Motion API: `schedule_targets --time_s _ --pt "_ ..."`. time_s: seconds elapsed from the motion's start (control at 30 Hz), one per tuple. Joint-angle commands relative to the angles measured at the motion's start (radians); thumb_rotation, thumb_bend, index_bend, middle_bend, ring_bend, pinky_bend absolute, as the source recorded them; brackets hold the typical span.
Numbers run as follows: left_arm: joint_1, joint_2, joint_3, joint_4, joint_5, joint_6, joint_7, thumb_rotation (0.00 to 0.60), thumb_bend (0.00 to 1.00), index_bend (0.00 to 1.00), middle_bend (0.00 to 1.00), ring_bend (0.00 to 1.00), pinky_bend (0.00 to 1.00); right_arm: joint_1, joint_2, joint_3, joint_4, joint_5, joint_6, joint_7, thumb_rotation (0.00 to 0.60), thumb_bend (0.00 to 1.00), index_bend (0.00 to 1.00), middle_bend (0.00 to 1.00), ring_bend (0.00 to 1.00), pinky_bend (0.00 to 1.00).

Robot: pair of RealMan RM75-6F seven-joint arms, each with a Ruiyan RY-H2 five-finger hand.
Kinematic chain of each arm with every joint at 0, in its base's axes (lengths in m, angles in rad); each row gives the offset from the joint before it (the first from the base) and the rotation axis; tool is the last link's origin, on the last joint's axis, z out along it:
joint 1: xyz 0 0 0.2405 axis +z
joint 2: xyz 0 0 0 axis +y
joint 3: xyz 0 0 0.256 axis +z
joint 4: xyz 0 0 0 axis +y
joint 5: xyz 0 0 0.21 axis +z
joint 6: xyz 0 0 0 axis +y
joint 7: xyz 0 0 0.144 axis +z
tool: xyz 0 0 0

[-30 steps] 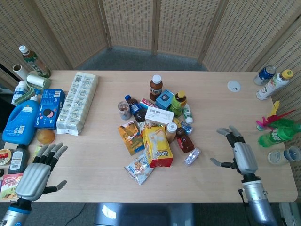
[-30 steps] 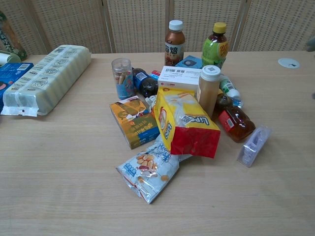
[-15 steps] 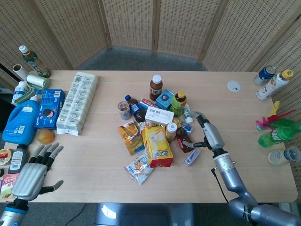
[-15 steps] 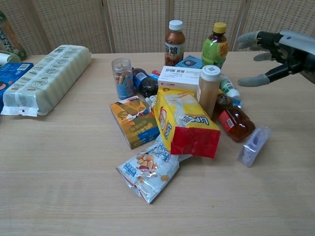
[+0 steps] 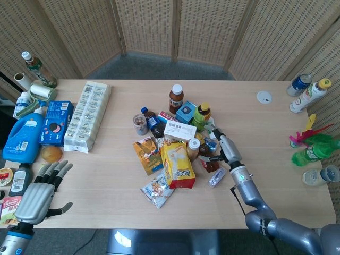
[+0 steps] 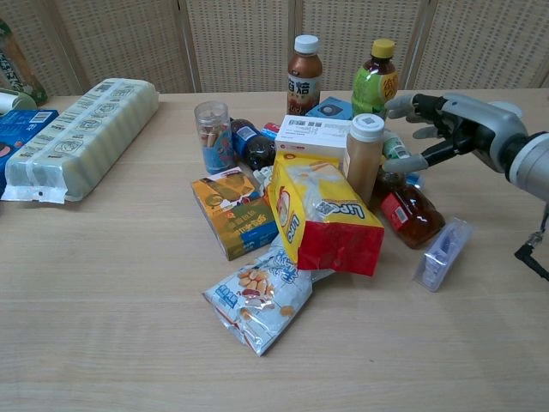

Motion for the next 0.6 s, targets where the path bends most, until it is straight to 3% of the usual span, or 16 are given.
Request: schedule_targets --time_s 0.03,0.33,0.6 --pt "0.001 0.002 0.000 0.000 -0.002 0.002 0.000 0.600 0.22 0.09 0.04 0.00 0.00 0.012 -0.029 -0.007 0.040 0.009 -0.019 0.016 0.600 0.00 0.13 0.13 0.00 0.02" --pt "0.010 0.009 0.003 0.003 -0.003 0.016 -0.009 0.600 0.22 0.09 0.04 0.00 0.00 0.032 -0.078 -0.007 0.108 0.018 -0.041 0.041 0.600 0.00 0.17 0.17 0.00 0.14" --pt "0.012 0.010 0.002 0.011 -0.004 0.020 -0.020 0.600 0.22 0.09 0.04 0.00 0.00 0.043 -0.087 0.008 0.085 0.036 -0.034 0.002 0.600 0.00 0.17 0.17 0.00 0.14"
